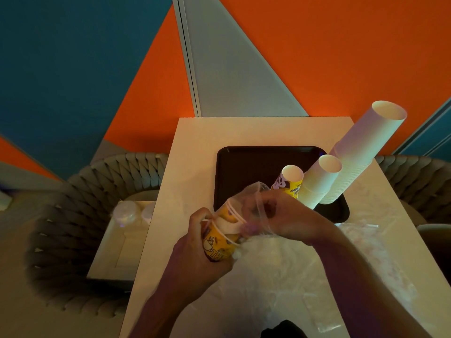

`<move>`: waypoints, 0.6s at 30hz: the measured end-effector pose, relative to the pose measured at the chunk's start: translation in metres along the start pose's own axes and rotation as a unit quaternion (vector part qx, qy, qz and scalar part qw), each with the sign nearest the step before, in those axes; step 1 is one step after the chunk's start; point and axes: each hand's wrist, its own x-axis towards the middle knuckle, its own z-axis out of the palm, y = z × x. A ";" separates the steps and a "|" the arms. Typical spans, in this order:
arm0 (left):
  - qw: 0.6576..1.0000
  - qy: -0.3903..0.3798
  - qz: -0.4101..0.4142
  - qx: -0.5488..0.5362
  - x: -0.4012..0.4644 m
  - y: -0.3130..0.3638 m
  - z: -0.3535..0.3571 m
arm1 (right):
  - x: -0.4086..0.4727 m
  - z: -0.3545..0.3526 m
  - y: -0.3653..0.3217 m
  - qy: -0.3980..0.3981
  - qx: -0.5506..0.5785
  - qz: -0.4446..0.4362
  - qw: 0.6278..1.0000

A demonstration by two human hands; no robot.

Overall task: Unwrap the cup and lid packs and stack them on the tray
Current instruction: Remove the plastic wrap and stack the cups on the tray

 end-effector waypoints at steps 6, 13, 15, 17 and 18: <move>0.999 0.030 -0.010 -0.020 -0.001 -0.001 -0.002 | -0.010 -0.017 0.005 0.047 0.073 0.039 0.996; 0.998 0.049 -0.008 -0.034 0.000 -0.003 -0.004 | -0.017 -0.020 0.008 0.033 0.008 0.080 0.996; 0.999 0.044 -0.006 -0.030 0.000 -0.002 -0.002 | -0.017 -0.017 0.007 0.028 -0.030 0.086 0.995; 0.999 0.039 -0.010 -0.026 -0.001 -0.002 0.000 | -0.014 -0.014 0.006 0.022 -0.063 0.083 0.994; 0.999 0.034 -0.011 -0.024 -0.001 -0.002 0.001 | -0.013 -0.012 0.007 0.023 -0.085 0.078 0.993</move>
